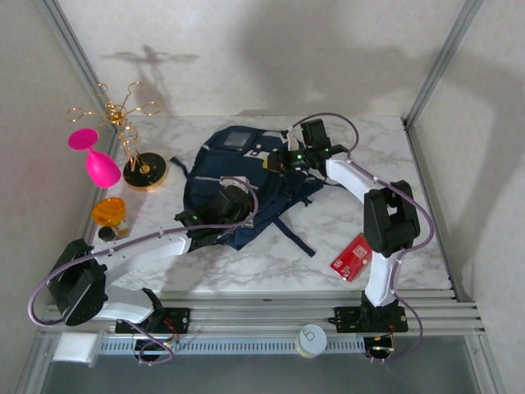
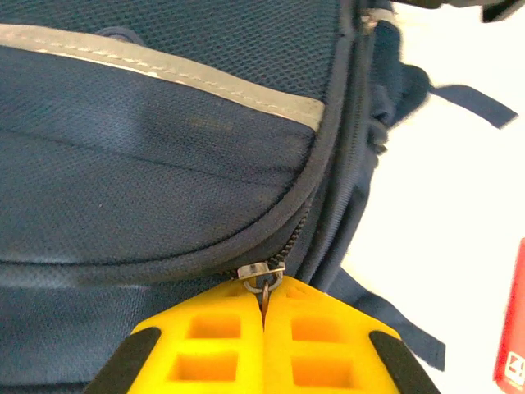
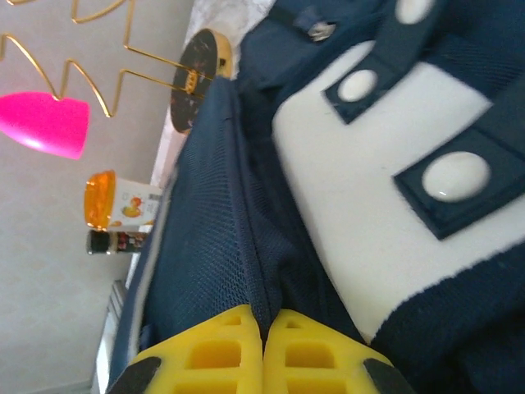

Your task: Pack the student bag

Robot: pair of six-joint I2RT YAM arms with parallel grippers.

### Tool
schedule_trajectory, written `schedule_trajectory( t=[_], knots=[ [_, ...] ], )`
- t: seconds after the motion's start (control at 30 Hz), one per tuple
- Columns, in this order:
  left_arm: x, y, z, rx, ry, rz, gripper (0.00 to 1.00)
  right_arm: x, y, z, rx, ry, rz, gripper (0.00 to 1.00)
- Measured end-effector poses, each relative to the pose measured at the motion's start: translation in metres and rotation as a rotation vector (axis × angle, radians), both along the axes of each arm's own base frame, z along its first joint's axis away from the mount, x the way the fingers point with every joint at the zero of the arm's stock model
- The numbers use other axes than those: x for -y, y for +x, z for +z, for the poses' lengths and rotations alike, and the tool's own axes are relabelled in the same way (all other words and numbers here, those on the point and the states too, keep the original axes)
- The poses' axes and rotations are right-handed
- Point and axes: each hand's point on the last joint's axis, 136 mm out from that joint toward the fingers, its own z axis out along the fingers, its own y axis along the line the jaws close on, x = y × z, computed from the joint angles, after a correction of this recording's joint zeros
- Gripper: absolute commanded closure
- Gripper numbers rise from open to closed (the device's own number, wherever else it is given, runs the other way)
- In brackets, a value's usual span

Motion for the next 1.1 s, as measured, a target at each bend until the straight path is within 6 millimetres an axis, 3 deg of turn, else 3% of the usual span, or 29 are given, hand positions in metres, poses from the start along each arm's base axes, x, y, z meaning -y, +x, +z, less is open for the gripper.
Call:
schedule_trajectory(
  t=[0.07, 0.2, 0.33, 0.47, 0.6, 0.77, 1.0, 1.1],
  knots=[
    [0.010, -0.002, -0.004, -0.015, -0.008, -0.002, 1.00, 0.004, 0.007, -0.003, 0.014, -0.024, -0.024, 0.57],
    [0.021, -0.007, -0.017, -0.053, 0.001, -0.006, 1.00, 0.026, 0.022, 0.001, 0.050, -0.053, -0.130, 0.41],
    [0.022, -0.007, -0.021, -0.066, -0.002, 0.003, 1.00, 0.044, -0.013, -0.004, -0.023, -0.067, -0.233, 0.38],
    [0.023, -0.006, -0.024, -0.075, -0.004, 0.006, 1.00, 0.030, -0.051, -0.006, -0.093, -0.061, -0.273, 0.43],
    [0.025, -0.006, -0.028, -0.084, 0.002, 0.003, 1.00, 0.005, -0.073, -0.017, -0.153, -0.057, -0.291, 0.51],
    [0.024, -0.006, -0.028, -0.084, 0.002, 0.005, 1.00, -0.001, -0.071, -0.030, -0.186, -0.082, -0.366, 0.79],
    [0.022, -0.005, -0.028, -0.085, -0.002, 0.011, 1.00, 0.009, -0.065, -0.031, -0.149, -0.139, -0.381, 0.93],
    [0.014, -0.008, -0.026, -0.080, -0.003, -0.004, 1.00, 0.024, -0.061, -0.027, -0.124, -0.143, -0.339, 0.95]
  ],
)
